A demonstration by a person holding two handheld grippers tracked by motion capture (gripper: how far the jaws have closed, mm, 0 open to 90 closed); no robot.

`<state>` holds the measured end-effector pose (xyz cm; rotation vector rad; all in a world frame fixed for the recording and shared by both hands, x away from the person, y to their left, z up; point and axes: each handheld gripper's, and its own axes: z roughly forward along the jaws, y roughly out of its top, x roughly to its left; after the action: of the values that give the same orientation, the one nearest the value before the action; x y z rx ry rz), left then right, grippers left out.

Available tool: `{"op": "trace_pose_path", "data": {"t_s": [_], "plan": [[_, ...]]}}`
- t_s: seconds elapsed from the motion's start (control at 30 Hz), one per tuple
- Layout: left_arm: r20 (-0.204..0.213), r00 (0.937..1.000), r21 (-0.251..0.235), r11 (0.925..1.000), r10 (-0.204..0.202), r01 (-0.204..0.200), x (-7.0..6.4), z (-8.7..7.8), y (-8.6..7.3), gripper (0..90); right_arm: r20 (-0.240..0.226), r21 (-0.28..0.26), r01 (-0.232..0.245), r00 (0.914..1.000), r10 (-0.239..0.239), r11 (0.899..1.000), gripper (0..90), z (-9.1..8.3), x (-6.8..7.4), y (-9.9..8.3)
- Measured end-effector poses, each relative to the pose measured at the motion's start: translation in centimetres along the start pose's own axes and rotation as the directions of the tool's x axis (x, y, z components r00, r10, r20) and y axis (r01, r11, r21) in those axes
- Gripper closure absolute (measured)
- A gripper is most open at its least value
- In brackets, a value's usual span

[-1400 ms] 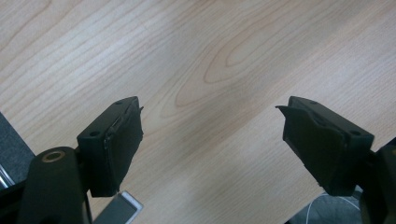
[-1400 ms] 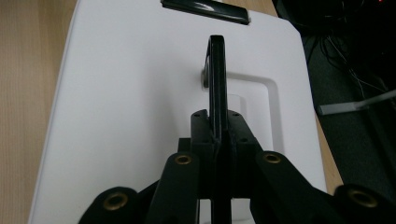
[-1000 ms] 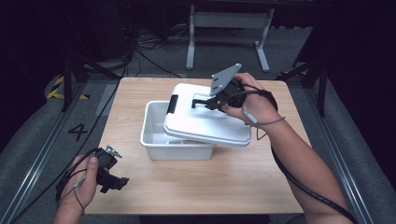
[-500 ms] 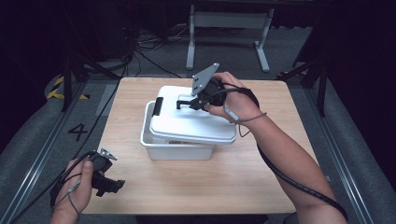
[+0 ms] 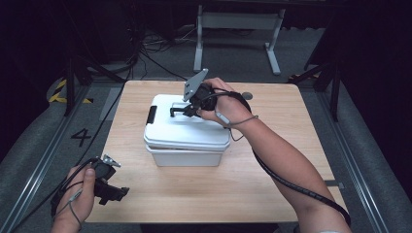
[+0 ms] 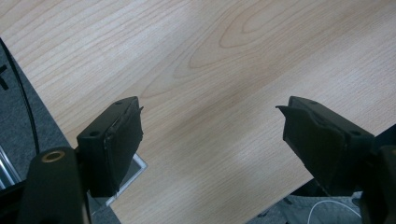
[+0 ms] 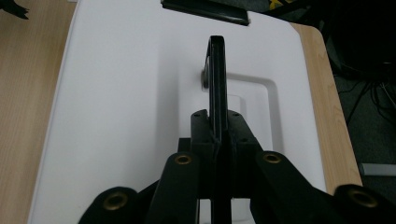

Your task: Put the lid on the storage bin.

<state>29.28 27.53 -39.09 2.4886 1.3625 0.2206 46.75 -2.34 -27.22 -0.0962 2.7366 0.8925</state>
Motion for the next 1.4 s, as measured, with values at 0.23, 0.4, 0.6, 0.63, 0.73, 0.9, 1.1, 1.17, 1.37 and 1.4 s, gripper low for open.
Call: {"op": "trace_pose_path", "data": {"t_s": [0.23, 0.4, 0.6, 0.63, 0.73, 0.9, 1.1, 1.17, 1.37, 1.4], "plan": [[-0.005, 1.0000, 0.001, 1.0000, 0.004, -0.004, 0.1, 0.0, 0.0, 20.3, -0.029, 0.017, 0.006, 0.9996, -0.006, 1.000, 84.0, 1.4, -0.3, -0.4], [-0.001, 1.0000, 0.002, 1.0000, 0.000, 0.000, 0.1, 0.1, 0.1, 20.3, -0.051, 0.013, 0.008, 0.9987, -0.008, 1.000, 83.9, 1.9, -0.4, -0.8], [-0.004, 1.0000, 0.001, 1.0000, 0.007, -0.007, 0.1, 0.1, 0.2, 19.9, -0.056, 0.022, 0.012, 0.9984, -0.010, 1.000, 83.8, 2.4, -0.5, -0.9], [-0.004, 1.0000, 0.002, 1.0000, 0.008, -0.008, 0.1, 0.1, 0.2, 19.8, -0.060, 0.024, 0.011, 0.9982, -0.009, 1.000, 83.8, 2.5, -0.5, -0.9], [-0.003, 0.9999, 0.003, 0.9999, 0.012, -0.012, 0.1, 0.2, 0.3, 19.8, -0.063, 0.041, 0.014, 0.9979, -0.011, 0.999, 83.8, 3.1, -0.2, -0.9], [0.001, 0.9999, 0.005, 0.9999, 0.012, -0.012, 0.0, 0.2, 0.4, 19.8, -0.058, 0.047, 0.015, 0.9982, -0.013, 0.999, 83.9, 3.4, 0.0, -0.8], [0.000, 0.9999, 0.004, 0.9999, 0.012, -0.012, 0.0, 0.2, 0.5, 19.8, -0.053, 0.052, 0.016, 0.9985, -0.013, 0.998, 83.3, 3.3, 0.3, -0.8], [0.001, 0.9999, 0.004, 0.9999, 0.010, -0.010, 0.0, 0.1, 0.6, 19.8, -0.061, 0.045, -0.006, 0.9981, 0.008, 0.999, 76.0, 3.3, 0.3, -0.8], [0.002, 0.9999, 0.000, 0.9999, 0.016, -0.016, 0.2, 0.2, 0.7, 19.8, -0.121, -0.039, -0.148, 0.9823, 0.143, 0.988, 53.9, 1.9, 0.6, -0.8], [0.003, 0.9999, 0.000, 0.9999, 0.013, -0.013, 0.1, 0.2, 0.7, 19.8, -0.119, -0.060, -0.170, 0.9796, 0.162, 0.984, 52.1, 1.2, 0.7, -0.7]]}}
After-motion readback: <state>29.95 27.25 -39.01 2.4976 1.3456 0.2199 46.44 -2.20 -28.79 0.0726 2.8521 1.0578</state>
